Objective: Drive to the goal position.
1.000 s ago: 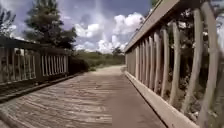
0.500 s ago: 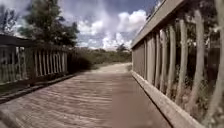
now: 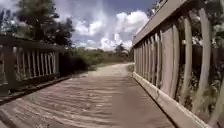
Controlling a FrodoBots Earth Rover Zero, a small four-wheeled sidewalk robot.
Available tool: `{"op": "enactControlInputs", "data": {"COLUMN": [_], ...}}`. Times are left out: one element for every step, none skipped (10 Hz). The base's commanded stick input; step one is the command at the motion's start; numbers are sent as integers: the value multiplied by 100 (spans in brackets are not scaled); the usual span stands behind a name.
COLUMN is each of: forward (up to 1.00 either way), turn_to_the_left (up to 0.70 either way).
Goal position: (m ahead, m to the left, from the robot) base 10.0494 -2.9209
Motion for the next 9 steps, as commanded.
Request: {"op": "enactControlInputs", "data": {"forward": [85, 85, 85, 85, 85, 85, 85, 85, 85], "turn_to_the_left": [32, 26, 7, 0, 0, 0, 0, 0, 0]}}
